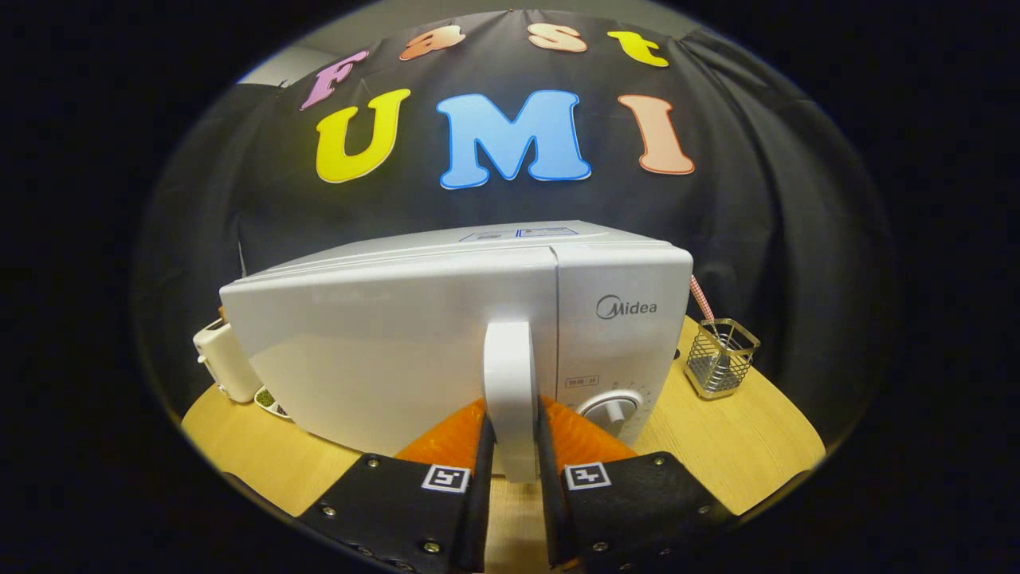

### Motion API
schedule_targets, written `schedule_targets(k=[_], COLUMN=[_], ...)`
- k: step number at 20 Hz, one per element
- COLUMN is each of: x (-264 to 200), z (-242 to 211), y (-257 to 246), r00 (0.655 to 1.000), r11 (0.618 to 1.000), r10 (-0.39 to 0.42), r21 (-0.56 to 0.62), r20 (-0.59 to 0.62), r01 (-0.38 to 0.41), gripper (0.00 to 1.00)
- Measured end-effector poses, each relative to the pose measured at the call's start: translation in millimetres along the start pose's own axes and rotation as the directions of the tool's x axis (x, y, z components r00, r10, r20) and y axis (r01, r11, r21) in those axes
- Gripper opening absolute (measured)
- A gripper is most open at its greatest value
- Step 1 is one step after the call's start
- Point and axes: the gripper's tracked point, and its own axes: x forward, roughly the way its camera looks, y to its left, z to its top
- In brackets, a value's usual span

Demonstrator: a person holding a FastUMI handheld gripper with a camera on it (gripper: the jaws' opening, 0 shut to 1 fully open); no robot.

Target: Open the microwave, put the food inside, and close the microwave door.

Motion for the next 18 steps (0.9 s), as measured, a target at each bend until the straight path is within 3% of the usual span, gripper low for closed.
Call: schedule_targets(k=[1, 3, 5, 13, 18], x=[-1.5, 0.1, -0.7, -4.3, -51.1], z=[-0.4, 1.9, 2.8, -0.3, -17.1], y=[0.2, -2.5, -1.4, -0.5, 13.4], r00=[1.000, 1.000, 1.000, 0.998, 0.998], r11=[1.000, 0.999, 1.000, 1.000, 0.998], r10=[-0.008, -0.027, -0.029, -0.024, 0.009], r21=[-0.013, -0.020, -0.003, -0.014, -0.068], r20=[0.003, -0.001, -0.011, -0.057, -0.069], r01=[0.008, 0.027, 0.029, 0.023, -0.014], gripper=[0.29, 0.12, 0.05, 0.05, 0.05])
